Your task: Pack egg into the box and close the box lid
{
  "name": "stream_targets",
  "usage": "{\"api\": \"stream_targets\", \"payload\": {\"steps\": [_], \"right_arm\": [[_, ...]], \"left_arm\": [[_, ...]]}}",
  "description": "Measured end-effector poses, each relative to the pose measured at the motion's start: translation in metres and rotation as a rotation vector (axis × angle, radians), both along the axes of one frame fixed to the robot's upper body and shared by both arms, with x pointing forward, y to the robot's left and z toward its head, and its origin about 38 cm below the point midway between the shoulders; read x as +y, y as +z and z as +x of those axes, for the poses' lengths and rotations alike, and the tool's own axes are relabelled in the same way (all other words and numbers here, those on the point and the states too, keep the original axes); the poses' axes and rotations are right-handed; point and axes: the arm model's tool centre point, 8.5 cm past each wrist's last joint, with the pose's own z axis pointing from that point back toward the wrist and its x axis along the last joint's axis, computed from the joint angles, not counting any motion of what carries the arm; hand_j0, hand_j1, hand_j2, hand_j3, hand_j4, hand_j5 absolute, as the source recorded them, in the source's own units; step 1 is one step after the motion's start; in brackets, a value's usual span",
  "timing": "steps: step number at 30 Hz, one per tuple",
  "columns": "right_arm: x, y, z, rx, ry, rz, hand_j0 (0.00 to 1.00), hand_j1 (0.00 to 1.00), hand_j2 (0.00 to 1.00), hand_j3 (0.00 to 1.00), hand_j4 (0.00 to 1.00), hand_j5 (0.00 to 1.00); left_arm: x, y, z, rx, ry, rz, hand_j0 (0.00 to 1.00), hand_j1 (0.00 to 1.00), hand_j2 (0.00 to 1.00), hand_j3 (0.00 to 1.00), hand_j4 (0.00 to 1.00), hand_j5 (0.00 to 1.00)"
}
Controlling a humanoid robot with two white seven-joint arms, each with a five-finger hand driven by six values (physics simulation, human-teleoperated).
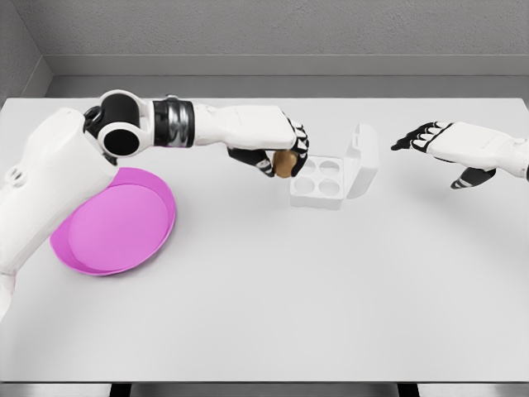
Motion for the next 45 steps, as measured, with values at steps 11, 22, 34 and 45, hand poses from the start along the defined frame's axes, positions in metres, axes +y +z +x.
{"api": "stream_targets", "payload": {"steps": [11, 22, 34, 45], "right_arm": [[0.001, 0.001, 0.000, -0.002, 0.003, 0.000, 1.00, 1.00, 1.00, 1.00, 1.00, 1.00], [0.002, 0.001, -0.001, -0.003, 0.007, -0.001, 1.00, 1.00, 1.00, 1.00, 1.00, 1.00], [0.002, 0.001, -0.001, -0.003, 0.007, -0.002, 1.00, 1.00, 1.00, 1.00, 1.00, 1.00], [0.002, 0.002, 0.000, -0.004, 0.007, -0.002, 1.00, 1.00, 1.00, 1.00, 1.00, 1.00]], "left_arm": [[-0.035, -0.025, 0.024, 0.092, 0.048, -0.001, 0.36, 0.36, 0.36, 0.36, 0.36, 0.36], [-0.040, -0.039, 0.027, 0.112, 0.063, 0.030, 0.37, 0.37, 0.37, 0.37, 0.37, 0.37], [-0.046, -0.049, 0.024, 0.109, 0.051, 0.077, 0.38, 0.38, 0.38, 0.38, 0.38, 0.38], [-0.049, -0.051, 0.024, 0.095, 0.053, 0.095, 0.41, 0.41, 0.41, 0.41, 0.41, 0.41]]}}
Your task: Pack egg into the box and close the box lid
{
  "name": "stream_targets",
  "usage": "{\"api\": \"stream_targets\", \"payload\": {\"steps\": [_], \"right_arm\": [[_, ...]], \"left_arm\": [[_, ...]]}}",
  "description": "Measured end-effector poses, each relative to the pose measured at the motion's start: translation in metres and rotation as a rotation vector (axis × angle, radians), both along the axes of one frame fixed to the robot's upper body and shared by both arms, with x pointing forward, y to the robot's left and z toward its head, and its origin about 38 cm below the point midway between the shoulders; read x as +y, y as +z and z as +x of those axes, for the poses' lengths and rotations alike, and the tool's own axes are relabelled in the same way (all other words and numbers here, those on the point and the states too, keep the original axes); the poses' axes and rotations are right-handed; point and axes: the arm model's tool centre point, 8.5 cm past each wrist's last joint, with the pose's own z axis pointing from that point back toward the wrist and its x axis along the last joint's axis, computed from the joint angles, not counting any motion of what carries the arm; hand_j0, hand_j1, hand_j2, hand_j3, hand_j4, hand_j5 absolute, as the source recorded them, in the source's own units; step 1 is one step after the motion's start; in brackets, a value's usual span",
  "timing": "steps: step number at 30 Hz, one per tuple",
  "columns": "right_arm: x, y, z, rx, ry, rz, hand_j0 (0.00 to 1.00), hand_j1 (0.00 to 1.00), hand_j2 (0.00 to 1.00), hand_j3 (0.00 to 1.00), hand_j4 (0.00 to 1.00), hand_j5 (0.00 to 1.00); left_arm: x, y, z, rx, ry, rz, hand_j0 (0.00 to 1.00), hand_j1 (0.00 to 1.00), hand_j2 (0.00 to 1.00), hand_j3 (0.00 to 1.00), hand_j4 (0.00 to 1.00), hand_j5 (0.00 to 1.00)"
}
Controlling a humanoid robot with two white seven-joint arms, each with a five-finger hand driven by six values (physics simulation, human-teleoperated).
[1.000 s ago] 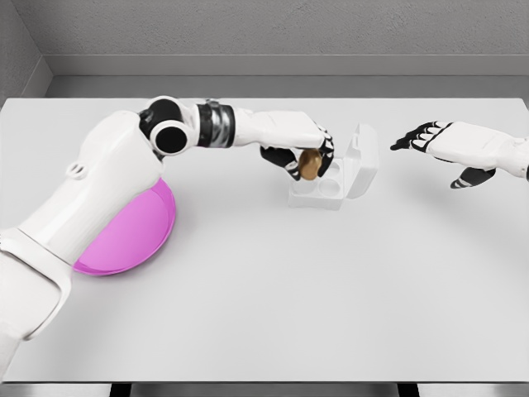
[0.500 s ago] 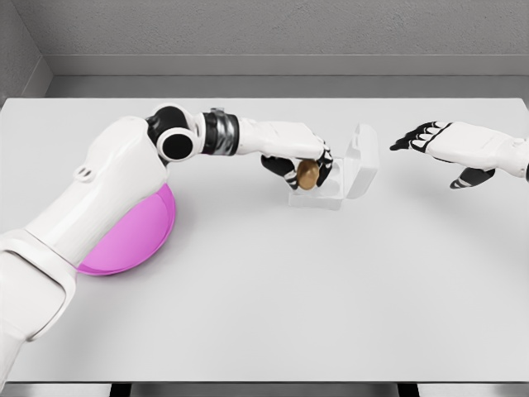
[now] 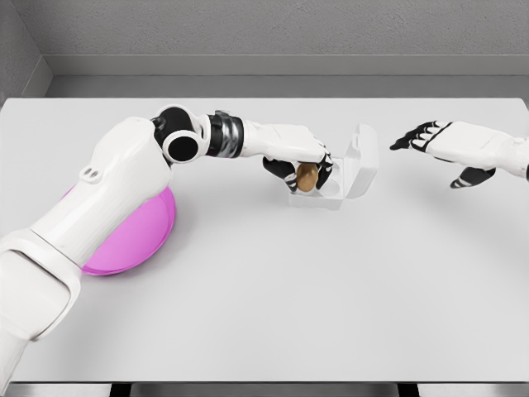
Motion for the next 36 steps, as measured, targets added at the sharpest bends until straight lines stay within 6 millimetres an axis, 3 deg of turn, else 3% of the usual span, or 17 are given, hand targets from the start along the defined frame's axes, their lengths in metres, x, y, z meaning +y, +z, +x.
{"api": "stream_targets", "payload": {"steps": [7, 21, 23, 27, 28, 31, 36], "right_arm": [[0.000, 0.000, 0.000, 0.000, 0.000, 0.000, 1.00, 1.00, 1.00, 1.00, 1.00, 1.00], [0.001, 0.002, 0.000, -0.006, 0.005, -0.001, 1.00, 1.00, 1.00, 1.00, 1.00, 1.00], [0.001, 0.002, 0.000, -0.006, 0.005, -0.001, 1.00, 1.00, 1.00, 1.00, 1.00, 1.00], [0.002, 0.002, 0.000, -0.005, 0.006, 0.000, 1.00, 1.00, 1.00, 1.00, 1.00, 1.00], [0.002, 0.002, 0.000, -0.005, 0.006, 0.000, 1.00, 1.00, 1.00, 1.00, 1.00, 1.00], [0.002, 0.002, 0.000, -0.006, 0.007, 0.000, 1.00, 1.00, 1.00, 1.00, 1.00, 1.00], [0.007, 0.001, -0.002, -0.006, 0.023, -0.004, 1.00, 1.00, 1.00, 1.00, 1.00, 1.00]], "left_arm": [[0.001, 0.000, 0.001, 0.001, 0.003, 0.000, 0.55, 0.55, 0.55, 0.55, 0.55, 0.55], [0.006, -0.003, 0.004, 0.010, 0.020, 0.006, 0.71, 0.71, 0.71, 0.71, 0.71, 0.71], [0.007, -0.004, 0.004, 0.011, 0.022, 0.006, 0.76, 0.76, 0.76, 0.76, 0.76, 0.76], [0.012, -0.001, 0.007, 0.010, 0.033, -0.002, 0.99, 0.99, 0.99, 0.99, 0.99, 0.99], [0.013, 0.004, 0.008, 0.003, 0.037, -0.010, 1.00, 1.00, 1.00, 1.00, 1.00, 1.00], [0.032, 0.018, 0.017, -0.007, 0.074, -0.044, 1.00, 1.00, 1.00, 1.00, 1.00, 1.00], [0.093, 0.055, 0.029, 0.009, 0.168, -0.203, 1.00, 1.00, 1.00, 1.00, 1.00, 1.00]]}}
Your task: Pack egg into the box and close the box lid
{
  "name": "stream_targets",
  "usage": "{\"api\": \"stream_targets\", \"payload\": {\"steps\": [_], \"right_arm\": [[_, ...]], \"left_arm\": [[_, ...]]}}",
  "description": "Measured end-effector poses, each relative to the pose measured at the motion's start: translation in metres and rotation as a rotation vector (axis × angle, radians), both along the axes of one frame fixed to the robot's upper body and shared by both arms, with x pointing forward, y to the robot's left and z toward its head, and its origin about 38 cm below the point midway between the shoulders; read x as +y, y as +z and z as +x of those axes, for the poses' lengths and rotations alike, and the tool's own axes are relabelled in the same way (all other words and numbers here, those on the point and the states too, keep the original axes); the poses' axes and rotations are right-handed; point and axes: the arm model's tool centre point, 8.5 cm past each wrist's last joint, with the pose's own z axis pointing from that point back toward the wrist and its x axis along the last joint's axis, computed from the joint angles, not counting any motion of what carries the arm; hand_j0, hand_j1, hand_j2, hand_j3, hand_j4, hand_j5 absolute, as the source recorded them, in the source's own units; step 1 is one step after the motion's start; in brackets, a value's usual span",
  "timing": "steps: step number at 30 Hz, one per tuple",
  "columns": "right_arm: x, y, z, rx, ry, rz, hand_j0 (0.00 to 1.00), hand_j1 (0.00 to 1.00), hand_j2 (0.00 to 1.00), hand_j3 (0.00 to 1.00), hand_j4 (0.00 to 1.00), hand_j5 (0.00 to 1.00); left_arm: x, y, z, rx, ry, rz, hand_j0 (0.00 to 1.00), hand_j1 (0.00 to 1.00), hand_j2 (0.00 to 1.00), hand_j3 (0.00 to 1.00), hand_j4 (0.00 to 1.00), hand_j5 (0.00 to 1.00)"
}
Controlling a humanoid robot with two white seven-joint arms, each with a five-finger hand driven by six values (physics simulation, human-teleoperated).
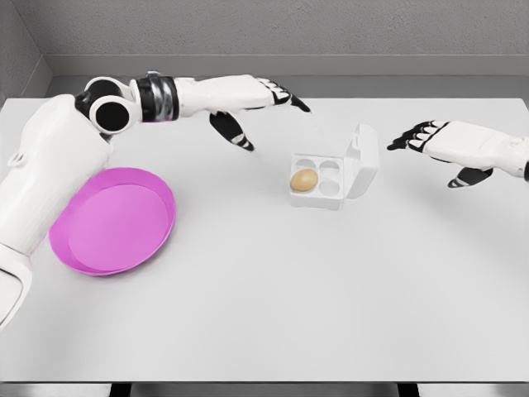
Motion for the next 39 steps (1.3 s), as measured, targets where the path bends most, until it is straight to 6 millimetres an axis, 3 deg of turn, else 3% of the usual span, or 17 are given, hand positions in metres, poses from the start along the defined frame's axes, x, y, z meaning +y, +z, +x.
{"api": "stream_targets", "payload": {"steps": [4, 9, 15, 18, 22, 27, 31, 39], "right_arm": [[0.007, -0.008, -0.003, 0.019, 0.022, -0.010, 1.00, 1.00, 1.00, 1.00, 1.00, 1.00], [0.015, -0.011, -0.005, 0.027, 0.047, -0.020, 1.00, 1.00, 1.00, 1.00, 1.00, 1.00], [0.028, -0.006, -0.010, 0.008, 0.090, -0.023, 1.00, 1.00, 1.00, 1.00, 1.00, 1.00], [0.036, -0.002, -0.013, -0.007, 0.115, -0.022, 1.00, 1.00, 1.00, 1.00, 1.00, 1.00], [0.049, 0.008, -0.018, -0.039, 0.160, -0.017, 1.00, 1.00, 1.00, 1.00, 1.00, 1.00], [0.072, 0.012, -0.021, -0.061, 0.212, 0.016, 1.00, 1.00, 1.00, 1.00, 1.00, 1.00], [0.090, 0.006, -0.023, -0.053, 0.249, 0.039, 1.00, 1.00, 1.00, 1.00, 1.00, 1.00], [0.104, -0.016, -0.024, -0.004, 0.272, 0.037, 1.00, 1.00, 1.00, 1.00, 1.00, 1.00]], "left_arm": [[0.020, 0.012, 0.002, 0.009, 0.027, -0.064, 1.00, 1.00, 1.00, 1.00, 1.00, 1.00], [0.031, 0.016, 0.003, 0.012, 0.043, -0.083, 1.00, 1.00, 1.00, 1.00, 1.00, 1.00], [0.035, 0.016, 0.004, 0.016, 0.051, -0.085, 1.00, 1.00, 1.00, 1.00, 1.00, 1.00], [0.040, 0.006, 0.004, 0.036, 0.064, -0.080, 1.00, 1.00, 1.00, 1.00, 1.00, 1.00], [0.061, -0.001, 0.009, 0.056, 0.116, -0.063, 1.00, 1.00, 1.00, 1.00, 1.00, 1.00], [0.105, 0.009, 0.012, 0.046, 0.196, -0.066, 1.00, 1.00, 1.00, 1.00, 1.00, 1.00], [0.122, 0.009, 0.011, 0.049, 0.225, -0.068, 1.00, 1.00, 1.00, 1.00, 1.00, 1.00], [0.129, 0.011, 0.011, 0.048, 0.236, -0.069, 1.00, 1.00, 1.00, 1.00, 1.00, 1.00]]}}
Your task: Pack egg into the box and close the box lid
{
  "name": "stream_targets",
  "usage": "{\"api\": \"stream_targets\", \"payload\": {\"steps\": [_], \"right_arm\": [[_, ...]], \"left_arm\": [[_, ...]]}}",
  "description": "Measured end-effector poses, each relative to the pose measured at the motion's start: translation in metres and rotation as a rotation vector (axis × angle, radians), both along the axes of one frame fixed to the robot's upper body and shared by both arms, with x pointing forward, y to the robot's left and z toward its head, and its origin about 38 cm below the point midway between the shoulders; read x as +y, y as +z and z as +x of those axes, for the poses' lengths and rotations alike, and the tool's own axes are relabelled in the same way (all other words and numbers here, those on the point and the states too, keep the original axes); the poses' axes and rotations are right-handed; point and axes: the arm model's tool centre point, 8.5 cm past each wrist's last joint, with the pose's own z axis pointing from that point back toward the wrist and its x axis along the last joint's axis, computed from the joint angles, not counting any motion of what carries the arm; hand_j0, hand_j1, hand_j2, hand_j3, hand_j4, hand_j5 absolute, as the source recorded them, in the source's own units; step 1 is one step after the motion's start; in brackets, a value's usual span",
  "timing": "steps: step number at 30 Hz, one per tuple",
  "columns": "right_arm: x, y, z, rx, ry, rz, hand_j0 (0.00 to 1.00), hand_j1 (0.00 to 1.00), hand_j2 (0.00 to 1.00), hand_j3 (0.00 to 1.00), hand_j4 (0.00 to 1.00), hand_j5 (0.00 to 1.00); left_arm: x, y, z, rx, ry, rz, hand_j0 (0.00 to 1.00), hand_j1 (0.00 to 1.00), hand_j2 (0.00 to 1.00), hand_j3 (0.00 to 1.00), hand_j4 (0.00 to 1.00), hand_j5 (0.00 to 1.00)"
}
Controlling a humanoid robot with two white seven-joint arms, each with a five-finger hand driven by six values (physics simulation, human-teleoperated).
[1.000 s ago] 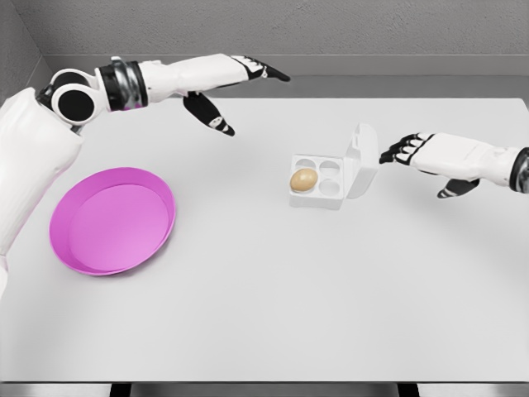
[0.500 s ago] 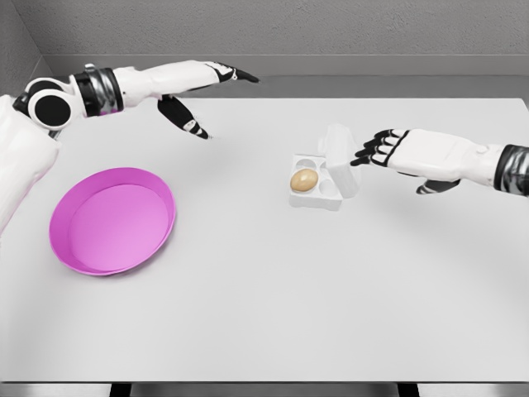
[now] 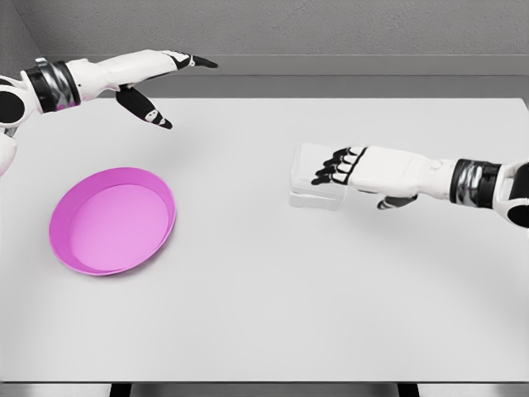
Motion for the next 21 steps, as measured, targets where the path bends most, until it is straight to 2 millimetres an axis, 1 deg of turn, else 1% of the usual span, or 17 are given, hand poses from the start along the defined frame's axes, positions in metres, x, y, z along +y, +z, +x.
{"api": "stream_targets", "payload": {"steps": [4, 5, 7, 11, 19, 21], "right_arm": [[-0.002, -0.009, 0.004, 0.025, -0.014, -0.004, 1.00, 1.00, 1.00, 1.00, 1.00, 1.00], [-0.001, -0.008, 0.005, 0.024, -0.016, -0.003, 1.00, 1.00, 1.00, 1.00, 1.00, 1.00], [0.001, 0.001, 0.011, 0.004, -0.014, 0.004, 1.00, 1.00, 1.00, 1.00, 1.00, 1.00], [0.005, 0.001, 0.017, 0.009, -0.019, 0.026, 1.00, 1.00, 1.00, 1.00, 1.00, 1.00], [-0.011, -0.023, 0.028, 0.077, -0.091, 0.022, 1.00, 1.00, 1.00, 1.00, 1.00, 1.00], [-0.011, -0.028, 0.029, 0.087, -0.096, 0.013, 1.00, 1.00, 1.00, 1.00, 1.00, 1.00]], "left_arm": [[0.001, 0.000, 0.000, 0.000, 0.002, 0.000, 1.00, 1.00, 1.00, 1.00, 1.00, 1.00], [0.001, 0.000, 0.000, 0.001, 0.002, 0.000, 1.00, 1.00, 1.00, 1.00, 1.00, 1.00], [0.001, 0.000, 0.000, 0.001, 0.003, 0.000, 1.00, 1.00, 1.00, 1.00, 1.00, 1.00], [0.002, 0.000, 0.000, 0.001, 0.003, 0.001, 1.00, 1.00, 1.00, 1.00, 1.00, 1.00], [0.003, -0.003, 0.000, 0.007, 0.006, 0.001, 1.00, 1.00, 1.00, 1.00, 1.00, 1.00], [0.003, -0.003, 0.000, 0.007, 0.006, 0.001, 1.00, 1.00, 1.00, 1.00, 1.00, 1.00]]}}
